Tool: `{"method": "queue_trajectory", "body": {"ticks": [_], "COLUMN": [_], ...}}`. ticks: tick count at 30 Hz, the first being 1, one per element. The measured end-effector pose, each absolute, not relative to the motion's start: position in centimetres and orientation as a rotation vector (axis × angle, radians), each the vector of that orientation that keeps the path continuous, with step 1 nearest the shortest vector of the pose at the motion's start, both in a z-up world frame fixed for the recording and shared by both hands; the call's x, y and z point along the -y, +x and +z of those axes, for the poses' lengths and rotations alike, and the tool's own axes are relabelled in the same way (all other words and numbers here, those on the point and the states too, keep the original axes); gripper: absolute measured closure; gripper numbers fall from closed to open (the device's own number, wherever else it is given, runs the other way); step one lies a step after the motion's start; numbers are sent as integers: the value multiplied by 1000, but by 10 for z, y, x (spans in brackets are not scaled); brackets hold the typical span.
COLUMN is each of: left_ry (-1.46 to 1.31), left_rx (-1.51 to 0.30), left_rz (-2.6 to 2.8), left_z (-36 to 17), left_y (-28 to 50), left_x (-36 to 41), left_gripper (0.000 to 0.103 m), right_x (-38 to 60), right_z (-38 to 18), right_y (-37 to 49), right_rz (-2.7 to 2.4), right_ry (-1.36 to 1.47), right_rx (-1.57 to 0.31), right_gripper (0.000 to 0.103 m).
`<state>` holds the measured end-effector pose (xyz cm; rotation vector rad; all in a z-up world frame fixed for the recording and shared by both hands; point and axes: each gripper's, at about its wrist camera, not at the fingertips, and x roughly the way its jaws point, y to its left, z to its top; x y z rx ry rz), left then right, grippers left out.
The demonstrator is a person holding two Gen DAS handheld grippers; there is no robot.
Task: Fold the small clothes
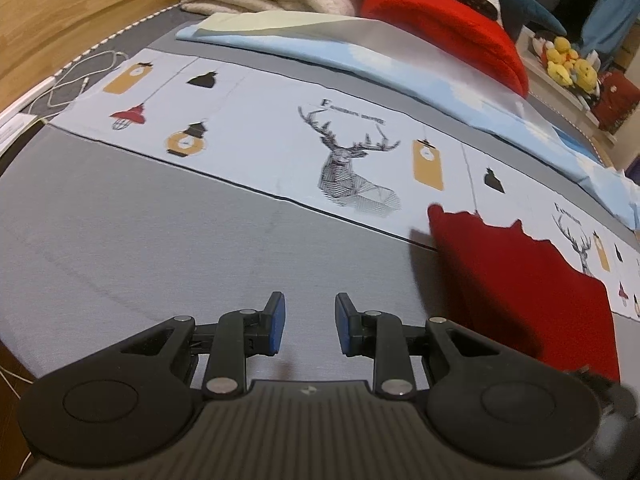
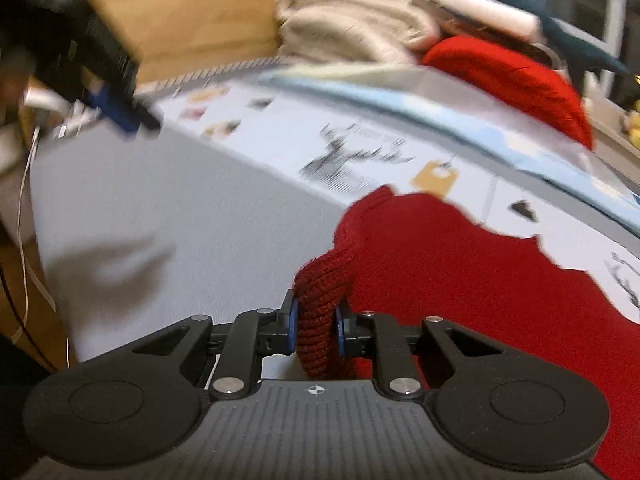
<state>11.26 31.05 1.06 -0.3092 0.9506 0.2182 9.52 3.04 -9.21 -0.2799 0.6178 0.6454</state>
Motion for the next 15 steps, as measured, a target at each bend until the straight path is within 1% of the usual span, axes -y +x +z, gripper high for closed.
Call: {"method": "queue_trajectory", "body": {"ticks": [4, 10, 13, 15], "left_ry": [-287, -260, -243, -232], "left_rx": [-954, -946, -941, -944], "left_rz": [195, 127, 73, 35], "left_z": [12, 17, 18, 16], "left_y": [121, 144, 158, 168], "left_x": [-290, -239, -203, -176], "left_gripper": [73, 73, 73, 73], "right_x": [17, 119, 180, 222], "right_z": [-63, -23, -12, -16], "right_y": [105, 112, 103, 99], "right_rz": [556, 360, 199, 34], "right_ry": [-164, 41, 101, 93], "right_rx": [-580, -515, -480, -509], "right_gripper": [86, 87, 87, 87]}}
